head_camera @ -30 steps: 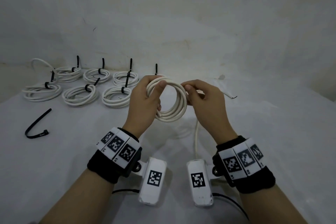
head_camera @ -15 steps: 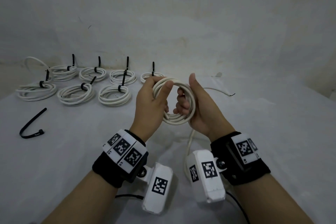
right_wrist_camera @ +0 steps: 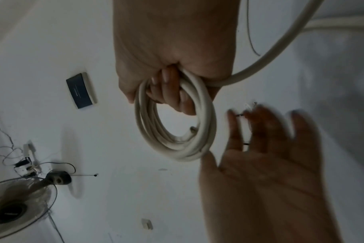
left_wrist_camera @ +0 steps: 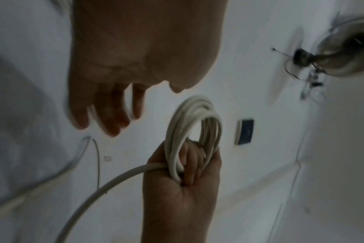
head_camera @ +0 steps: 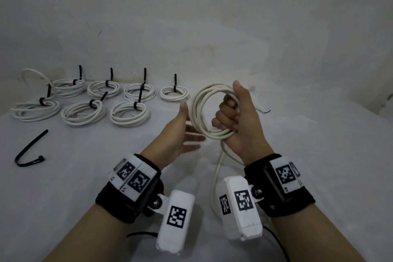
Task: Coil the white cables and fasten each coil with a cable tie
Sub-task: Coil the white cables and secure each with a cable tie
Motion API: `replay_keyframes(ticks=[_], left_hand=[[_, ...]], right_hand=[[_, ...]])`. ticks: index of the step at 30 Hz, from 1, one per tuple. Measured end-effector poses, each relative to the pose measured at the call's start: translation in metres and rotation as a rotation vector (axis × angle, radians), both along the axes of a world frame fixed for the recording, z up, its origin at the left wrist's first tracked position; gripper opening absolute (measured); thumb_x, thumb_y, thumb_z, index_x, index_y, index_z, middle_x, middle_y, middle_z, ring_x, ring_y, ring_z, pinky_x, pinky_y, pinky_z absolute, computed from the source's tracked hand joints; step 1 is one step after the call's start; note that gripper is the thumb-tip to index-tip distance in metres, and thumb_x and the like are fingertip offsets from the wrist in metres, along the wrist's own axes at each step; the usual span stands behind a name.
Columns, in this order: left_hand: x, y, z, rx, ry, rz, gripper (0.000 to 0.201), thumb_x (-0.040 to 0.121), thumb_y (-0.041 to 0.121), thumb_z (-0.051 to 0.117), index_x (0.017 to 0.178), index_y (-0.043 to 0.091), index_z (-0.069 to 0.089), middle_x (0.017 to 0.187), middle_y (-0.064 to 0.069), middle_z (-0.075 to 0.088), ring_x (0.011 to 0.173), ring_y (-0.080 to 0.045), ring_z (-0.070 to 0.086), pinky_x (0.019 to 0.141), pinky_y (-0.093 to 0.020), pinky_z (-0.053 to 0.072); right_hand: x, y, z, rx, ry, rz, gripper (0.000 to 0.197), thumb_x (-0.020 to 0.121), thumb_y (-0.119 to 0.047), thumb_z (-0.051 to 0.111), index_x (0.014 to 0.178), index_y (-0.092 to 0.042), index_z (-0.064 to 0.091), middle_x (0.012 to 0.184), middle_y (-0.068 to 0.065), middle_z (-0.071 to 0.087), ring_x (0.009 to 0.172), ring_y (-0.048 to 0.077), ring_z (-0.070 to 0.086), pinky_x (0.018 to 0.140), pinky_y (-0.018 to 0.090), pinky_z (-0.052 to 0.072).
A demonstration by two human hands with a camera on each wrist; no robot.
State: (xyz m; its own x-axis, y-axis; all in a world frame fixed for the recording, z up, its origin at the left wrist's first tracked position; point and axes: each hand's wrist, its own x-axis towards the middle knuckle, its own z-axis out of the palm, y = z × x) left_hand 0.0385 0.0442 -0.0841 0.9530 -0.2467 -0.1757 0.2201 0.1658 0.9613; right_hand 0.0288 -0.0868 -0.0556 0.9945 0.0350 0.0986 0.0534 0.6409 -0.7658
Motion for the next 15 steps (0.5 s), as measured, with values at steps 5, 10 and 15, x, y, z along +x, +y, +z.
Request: replay_keyframes(ticks=[5, 10, 15], left_hand=[[-0.008, 0.003, -0.003, 0.012, 0.268, -0.460, 0.038, 0.100, 0.034, 0.037, 0.122, 0.006, 0.051, 0.097, -0.020, 0.069, 0.080, -0.025, 0.071, 0.074, -0.030, 0.059], [-0.008, -0.005, -0.009, -0.231, 0.183, -0.261, 0.021, 0.097, 0.003, 0.042, 0.097, 0.003, 0.063, 0.085, -0.012, 0.071, 0.070, -0.014, 0.071, 0.061, -0.018, 0.056], [0.001, -0.005, -0.006, -0.379, 0.210, 0.018, 0.020, 0.094, -0.006, 0.041, 0.089, -0.004, 0.060, 0.083, -0.015, 0.065, 0.057, -0.015, 0.068, 0.053, -0.021, 0.056]], right_hand=[[-0.003, 0.006, 0.002, 0.112, -0.035, 0.044, 0.040, 0.073, -0.045, 0.056, 0.051, -0.018, 0.037, 0.033, -0.008, 0.021, 0.026, 0.004, 0.017, 0.035, 0.018, 0.018], [-0.007, 0.011, 0.003, 0.108, -0.070, 0.039, 0.039, 0.072, -0.045, 0.056, 0.052, -0.018, 0.036, 0.034, -0.008, 0.021, 0.027, 0.004, 0.017, 0.037, 0.017, 0.018], [-0.009, 0.016, 0.000, 0.034, -0.099, -0.065, 0.040, 0.071, -0.047, 0.057, 0.058, -0.017, 0.034, 0.037, -0.007, 0.021, 0.030, 0.006, 0.018, 0.039, 0.019, 0.022]])
